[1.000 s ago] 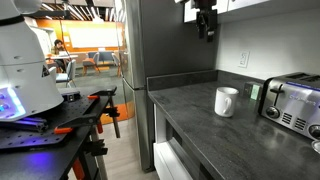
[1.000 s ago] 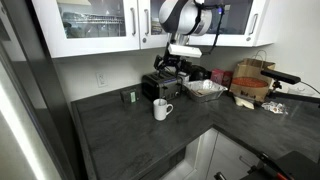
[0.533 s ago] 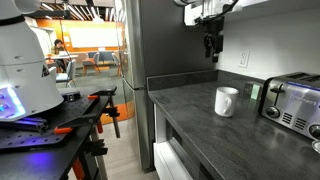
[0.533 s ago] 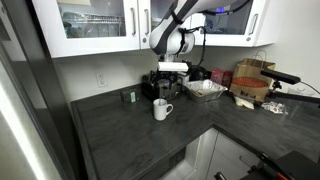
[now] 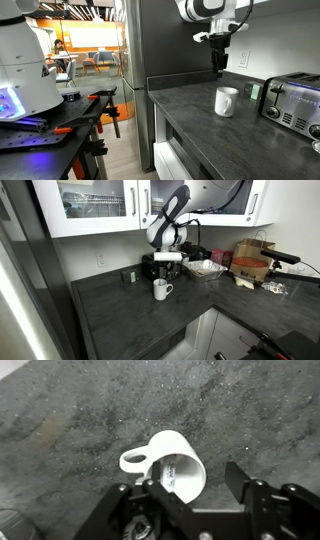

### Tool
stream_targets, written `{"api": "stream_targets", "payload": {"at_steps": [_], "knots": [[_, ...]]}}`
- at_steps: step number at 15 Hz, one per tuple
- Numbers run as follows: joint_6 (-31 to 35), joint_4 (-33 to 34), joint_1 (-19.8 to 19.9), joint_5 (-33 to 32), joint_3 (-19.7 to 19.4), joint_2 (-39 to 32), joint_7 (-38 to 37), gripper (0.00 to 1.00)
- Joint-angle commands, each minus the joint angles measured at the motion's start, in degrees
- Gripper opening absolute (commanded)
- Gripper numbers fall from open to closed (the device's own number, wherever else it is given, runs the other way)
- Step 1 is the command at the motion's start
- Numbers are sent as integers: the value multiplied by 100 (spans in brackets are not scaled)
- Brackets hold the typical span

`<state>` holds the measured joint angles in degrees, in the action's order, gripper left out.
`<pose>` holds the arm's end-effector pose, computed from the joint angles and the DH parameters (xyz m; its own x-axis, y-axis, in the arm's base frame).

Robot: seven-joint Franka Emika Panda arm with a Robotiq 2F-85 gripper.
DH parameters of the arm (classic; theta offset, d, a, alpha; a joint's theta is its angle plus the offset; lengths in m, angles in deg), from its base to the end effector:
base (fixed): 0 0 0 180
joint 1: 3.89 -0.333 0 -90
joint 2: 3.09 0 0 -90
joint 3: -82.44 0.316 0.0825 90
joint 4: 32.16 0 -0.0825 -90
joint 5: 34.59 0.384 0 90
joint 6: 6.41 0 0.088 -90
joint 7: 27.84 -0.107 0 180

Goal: Remove the marker from the mug cup and place it on the table

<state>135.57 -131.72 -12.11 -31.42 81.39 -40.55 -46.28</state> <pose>0.6713 0.0855 0.2100 0.9695 -0.2337 0.0734 -0.2302 -0.9717 -0.0525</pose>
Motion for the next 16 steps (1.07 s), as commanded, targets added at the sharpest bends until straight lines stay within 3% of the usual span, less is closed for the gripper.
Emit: {"api": "stream_targets", "payload": {"at_steps": [1,11,16], "knots": [[-239,521,-20,10,-55,-382,-121,65],[-622,1728,262,332,-7,-1305,-124,67],[-888,2043,286,406,23,-1522,-106,56]]}}
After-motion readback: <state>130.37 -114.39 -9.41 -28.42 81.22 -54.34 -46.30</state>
